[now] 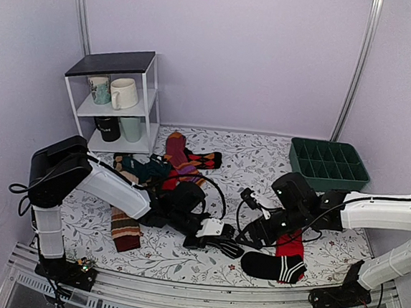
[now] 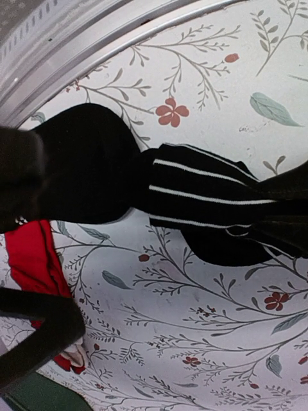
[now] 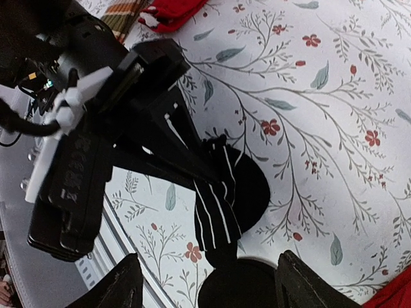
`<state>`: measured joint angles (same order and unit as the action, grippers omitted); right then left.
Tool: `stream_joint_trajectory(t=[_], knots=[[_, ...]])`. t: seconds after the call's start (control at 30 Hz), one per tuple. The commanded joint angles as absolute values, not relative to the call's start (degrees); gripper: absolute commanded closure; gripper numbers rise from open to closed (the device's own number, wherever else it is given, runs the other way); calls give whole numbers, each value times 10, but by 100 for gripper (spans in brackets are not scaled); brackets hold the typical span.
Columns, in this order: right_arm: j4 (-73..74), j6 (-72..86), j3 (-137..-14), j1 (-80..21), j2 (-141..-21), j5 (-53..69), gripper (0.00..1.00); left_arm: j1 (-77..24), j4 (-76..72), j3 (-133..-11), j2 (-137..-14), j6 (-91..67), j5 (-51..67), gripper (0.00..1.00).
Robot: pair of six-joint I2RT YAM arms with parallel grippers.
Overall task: Roll the socks
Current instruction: Pick up the sock from the center of the board.
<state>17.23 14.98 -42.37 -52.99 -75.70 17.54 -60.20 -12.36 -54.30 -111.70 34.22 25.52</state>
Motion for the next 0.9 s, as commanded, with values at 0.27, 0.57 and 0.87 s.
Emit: stream_joint_trajectory(t=[0.27,0.57,0.87], knots=[[-34,139,-321,-533,-817,248,27,-604,-46,-519,-1156,334,254,100],[-147,119,-284,-533,-852,221,27,-602,-46,-520,-1159,332,258,100],[-235,128,-267,-533,-899,226,27,-601,-44,-522,-1160,332,258,100]])
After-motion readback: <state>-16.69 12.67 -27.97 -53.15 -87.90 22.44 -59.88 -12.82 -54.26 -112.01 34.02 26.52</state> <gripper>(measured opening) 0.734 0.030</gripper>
